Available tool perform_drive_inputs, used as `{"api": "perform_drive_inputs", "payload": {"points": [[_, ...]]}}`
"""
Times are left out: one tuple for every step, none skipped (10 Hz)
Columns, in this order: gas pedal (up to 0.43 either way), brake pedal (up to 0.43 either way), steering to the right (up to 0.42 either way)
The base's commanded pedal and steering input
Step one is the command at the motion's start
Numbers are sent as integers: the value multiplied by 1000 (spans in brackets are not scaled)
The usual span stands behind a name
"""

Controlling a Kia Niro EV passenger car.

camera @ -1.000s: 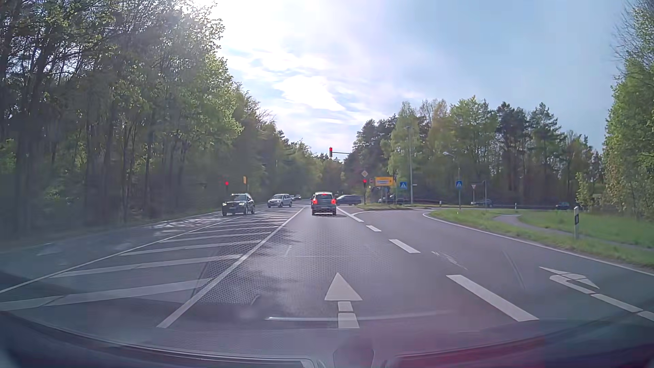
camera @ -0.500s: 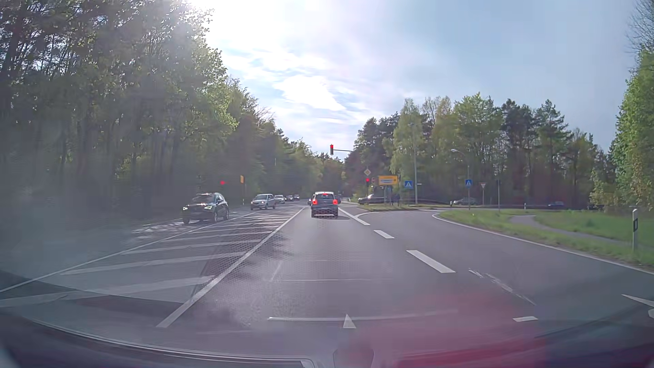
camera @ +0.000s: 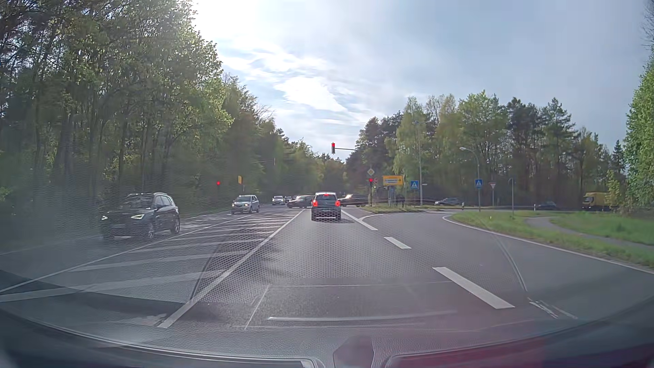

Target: Follow the waypoints while adhering to traffic rules and regulations

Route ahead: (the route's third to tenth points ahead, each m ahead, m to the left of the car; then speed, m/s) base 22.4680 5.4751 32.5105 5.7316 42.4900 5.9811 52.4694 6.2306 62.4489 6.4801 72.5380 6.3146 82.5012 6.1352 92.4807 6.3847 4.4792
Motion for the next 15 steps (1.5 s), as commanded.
{"api": "perform_drive_inputs", "payload": {"points": [[0,0,-10],[0,6,-9],[0,6,-10],[0,6,-10],[0,6,-10],[0,0,-9],[0,6,-9],[0,6,-9],[0,6,-9],[0,6,-9],[0,6,-8],[0,6,-6],[0,6,-5],[0,12,-5],[0,12,-4]]}}
